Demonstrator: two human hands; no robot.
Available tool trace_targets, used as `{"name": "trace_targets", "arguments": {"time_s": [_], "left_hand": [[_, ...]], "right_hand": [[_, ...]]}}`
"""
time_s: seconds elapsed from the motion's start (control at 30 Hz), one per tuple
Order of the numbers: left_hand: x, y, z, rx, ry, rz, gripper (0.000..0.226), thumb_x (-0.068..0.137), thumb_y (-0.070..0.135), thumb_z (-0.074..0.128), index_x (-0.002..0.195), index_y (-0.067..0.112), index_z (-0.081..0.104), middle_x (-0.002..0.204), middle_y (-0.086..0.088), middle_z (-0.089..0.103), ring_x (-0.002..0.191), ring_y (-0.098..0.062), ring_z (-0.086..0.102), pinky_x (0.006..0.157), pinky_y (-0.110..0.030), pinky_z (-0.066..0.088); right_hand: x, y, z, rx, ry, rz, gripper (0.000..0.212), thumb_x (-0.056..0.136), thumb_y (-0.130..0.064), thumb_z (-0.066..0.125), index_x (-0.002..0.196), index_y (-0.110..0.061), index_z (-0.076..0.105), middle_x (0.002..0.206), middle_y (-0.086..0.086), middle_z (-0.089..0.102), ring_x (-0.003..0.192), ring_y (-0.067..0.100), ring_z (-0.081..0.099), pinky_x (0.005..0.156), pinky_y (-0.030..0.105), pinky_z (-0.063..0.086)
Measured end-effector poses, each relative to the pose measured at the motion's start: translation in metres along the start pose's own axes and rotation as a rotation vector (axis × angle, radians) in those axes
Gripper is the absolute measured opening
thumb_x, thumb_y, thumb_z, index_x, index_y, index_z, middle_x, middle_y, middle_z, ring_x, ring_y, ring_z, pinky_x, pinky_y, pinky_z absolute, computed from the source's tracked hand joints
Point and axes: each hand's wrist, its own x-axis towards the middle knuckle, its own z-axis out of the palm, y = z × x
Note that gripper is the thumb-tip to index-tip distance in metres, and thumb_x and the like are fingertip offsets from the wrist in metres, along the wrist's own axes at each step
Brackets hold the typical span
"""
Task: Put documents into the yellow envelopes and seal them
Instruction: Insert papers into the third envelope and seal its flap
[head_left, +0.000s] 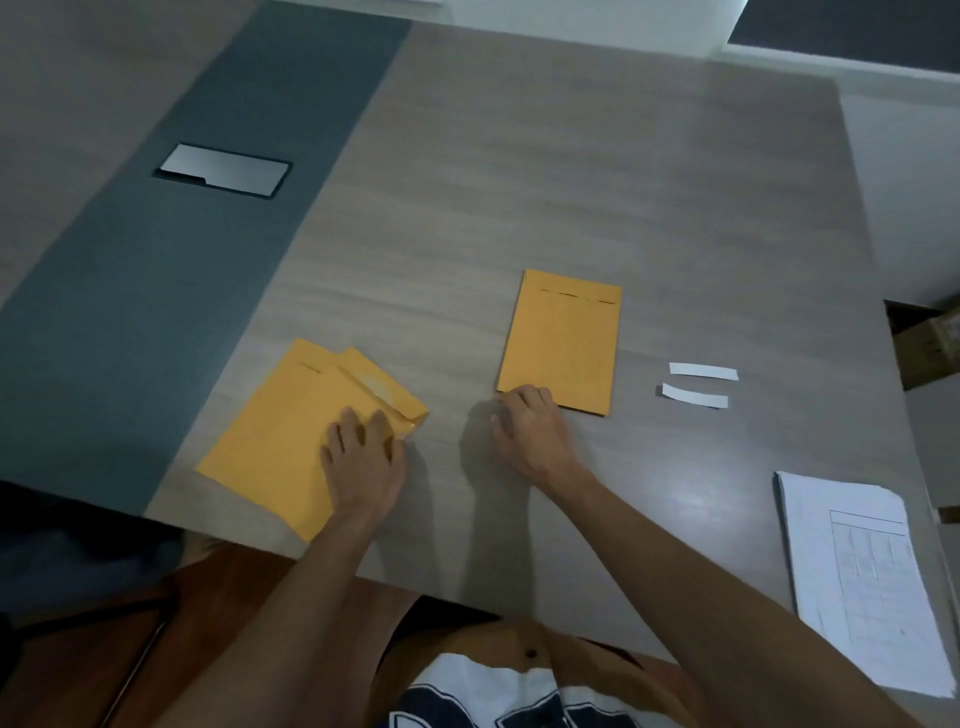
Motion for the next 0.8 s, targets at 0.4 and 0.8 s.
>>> {"name": "trace_targets", "arguments": {"time_s": [0.4, 0.8], "left_hand": [[-0.075, 0.040, 0.042, 0.107, 0.113, 0.443, 0.040, 0.086, 0.028, 0.068, 0.126, 0.023, 0.063, 0.144, -0.013, 0.049, 0.130, -0.036, 0.046, 0.100, -0.051, 0.046], [-0.102, 0.061, 0.060, 0.048, 0.125, 0.651, 0.030, 0.085, 0.020, 0.062, 0.114, 0.024, 0.069, 0.140, -0.010, 0.053, 0.128, -0.032, 0.047, 0.101, -0.051, 0.045]], "right_hand": [[-0.058, 0.002, -0.010, 0.262, -0.137, 0.244, 0.055, 0.082, -0.048, 0.067, 0.122, -0.014, 0.053, 0.116, 0.004, 0.054, 0.111, 0.020, 0.050, 0.093, 0.031, 0.045], [-0.098, 0.023, -0.022, 0.390, -0.154, 0.418, 0.040, 0.080, -0.021, 0.067, 0.117, -0.018, 0.049, 0.110, 0.001, 0.056, 0.099, 0.017, 0.057, 0.082, 0.033, 0.051]]}}
